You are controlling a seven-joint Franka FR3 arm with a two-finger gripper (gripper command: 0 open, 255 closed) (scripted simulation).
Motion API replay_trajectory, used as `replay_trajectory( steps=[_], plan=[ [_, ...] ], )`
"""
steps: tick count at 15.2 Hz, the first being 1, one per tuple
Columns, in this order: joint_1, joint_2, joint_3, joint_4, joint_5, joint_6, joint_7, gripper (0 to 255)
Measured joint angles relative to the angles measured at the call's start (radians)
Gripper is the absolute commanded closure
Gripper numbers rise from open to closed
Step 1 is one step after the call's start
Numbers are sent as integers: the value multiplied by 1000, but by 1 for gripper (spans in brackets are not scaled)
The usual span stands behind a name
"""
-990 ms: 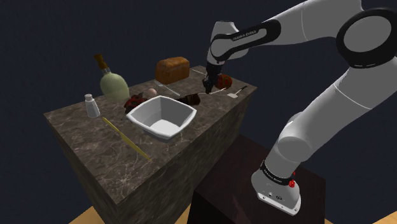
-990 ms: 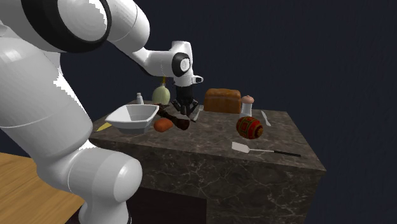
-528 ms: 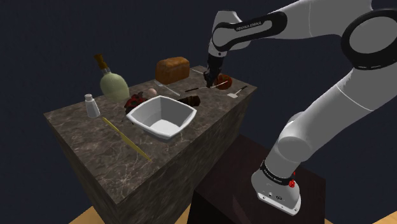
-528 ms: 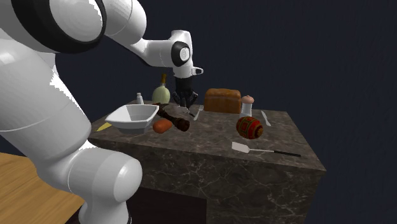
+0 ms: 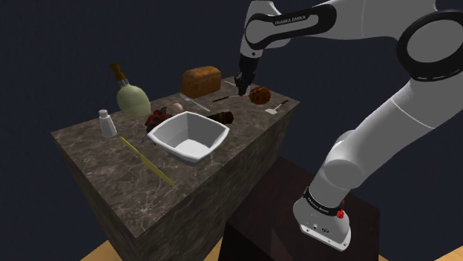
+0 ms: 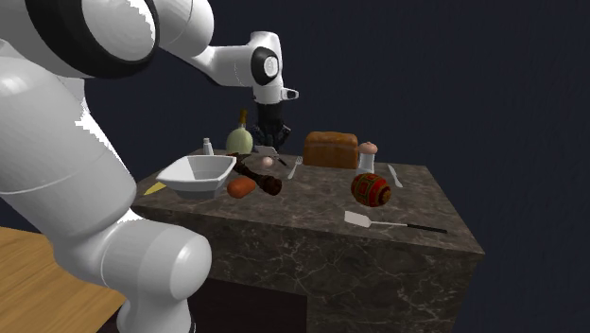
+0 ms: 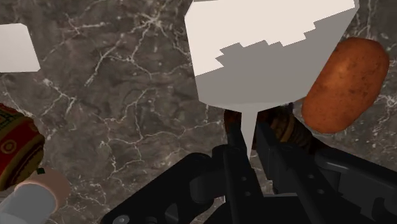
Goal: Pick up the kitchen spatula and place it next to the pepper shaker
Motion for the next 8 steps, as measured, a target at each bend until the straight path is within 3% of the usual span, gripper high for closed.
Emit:
replay_trajectory(
  steps=[8],
  plan=[
    [64, 177, 87, 181, 24, -8, 138, 255]
  ],
)
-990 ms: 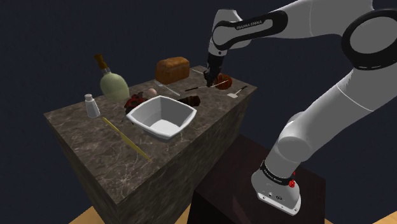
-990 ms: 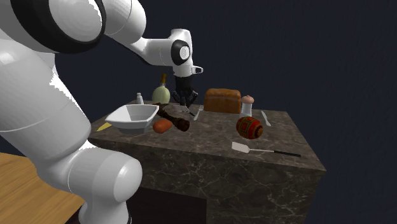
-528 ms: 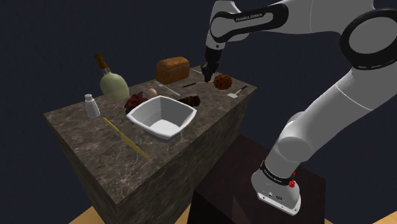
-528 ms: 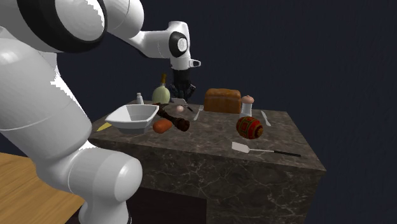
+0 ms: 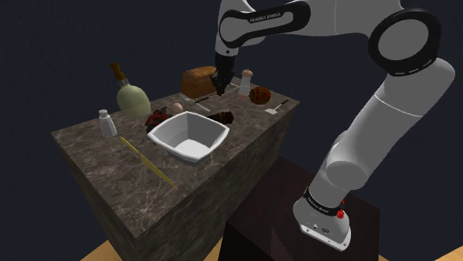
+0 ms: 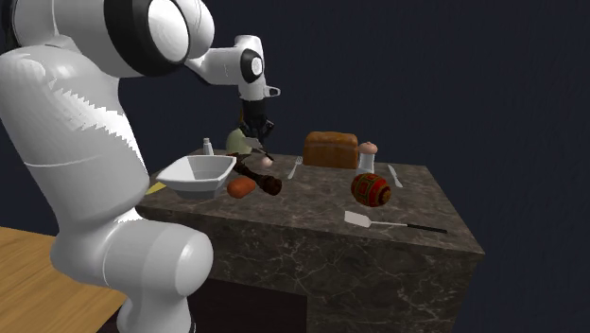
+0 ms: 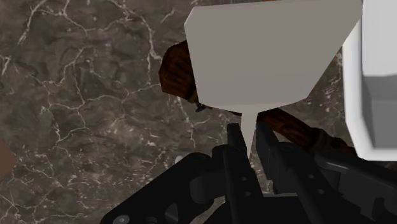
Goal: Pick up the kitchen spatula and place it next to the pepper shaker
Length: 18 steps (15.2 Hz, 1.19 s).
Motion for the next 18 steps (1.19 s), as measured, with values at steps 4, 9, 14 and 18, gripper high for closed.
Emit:
replay_trajectory(
  steps=[4, 9, 14, 18],
  plan=[
    [37, 90, 43, 107, -1, -18, 79, 255],
    [84, 234, 85, 292, -12, -61, 171, 255],
    [134, 410, 113, 532, -33, -127, 248, 255],
    [182, 591, 125, 805, -55, -221, 300, 255]
  ],
)
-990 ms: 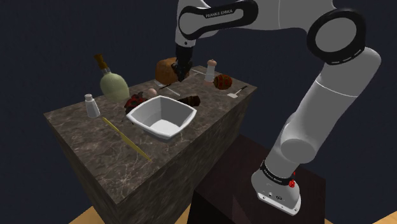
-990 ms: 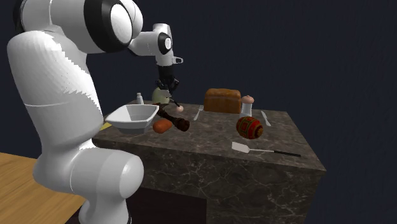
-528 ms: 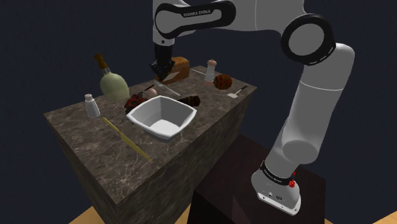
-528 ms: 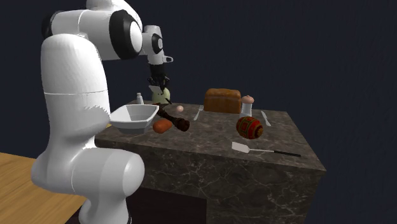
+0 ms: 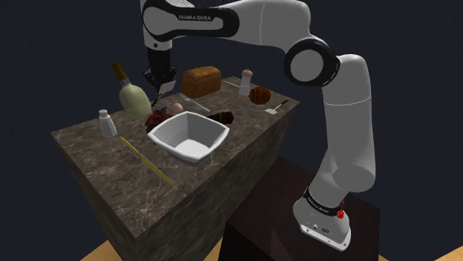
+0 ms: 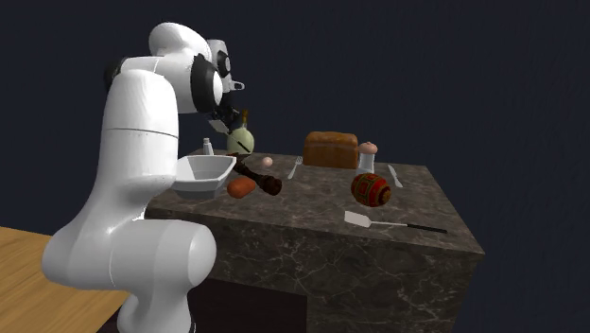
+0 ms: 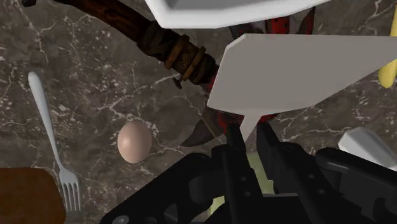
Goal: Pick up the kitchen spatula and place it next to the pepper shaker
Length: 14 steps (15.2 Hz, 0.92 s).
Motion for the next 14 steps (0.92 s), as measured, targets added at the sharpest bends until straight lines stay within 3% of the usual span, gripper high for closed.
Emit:
replay_trajectory(
  steps=[1, 3, 6, 7, 8, 10, 14],
  plan=[
    [13, 43, 2, 66, -5, -24, 12, 255],
    [47, 192, 2, 309, -17, -116, 29, 255],
    [64, 251, 2, 382, -21, -134, 42, 255],
    [64, 251, 2, 382, -21, -134, 42, 0],
    [64, 251, 2, 382, -21, -134, 42, 0],
    [23, 134, 18, 144, 43, 9, 125, 0],
    [-46, -102, 49, -378, 276, 435, 336, 0]
  ],
)
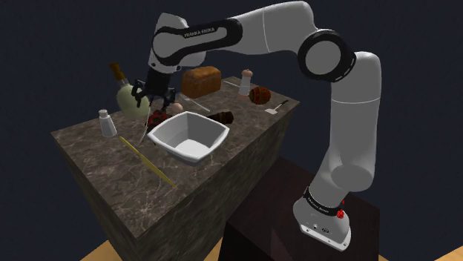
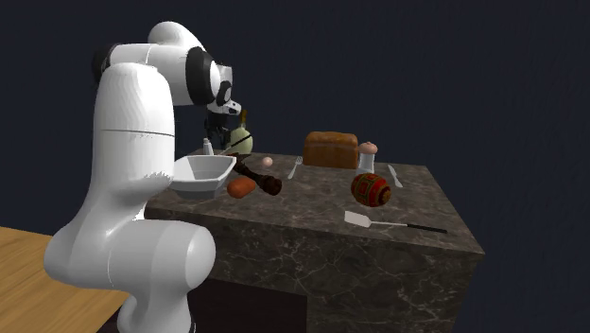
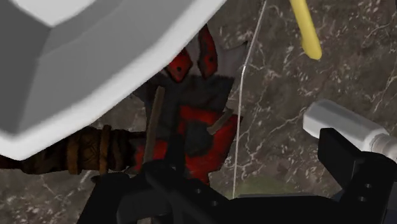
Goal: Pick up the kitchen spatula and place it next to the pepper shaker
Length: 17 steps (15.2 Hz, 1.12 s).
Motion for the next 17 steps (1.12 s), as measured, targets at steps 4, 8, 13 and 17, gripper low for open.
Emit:
replay_trajectory(
  steps=[4, 8, 13, 17],
  plan=[
    [-12, -74, 27, -239, 180, 276, 94, 0],
    [-5, -45, 30, -237, 194, 359, 102, 0],
    [-2, -11, 35, -225, 191, 406, 103, 0],
    [-2, -7, 37, -217, 185, 396, 111, 255]
  ],
)
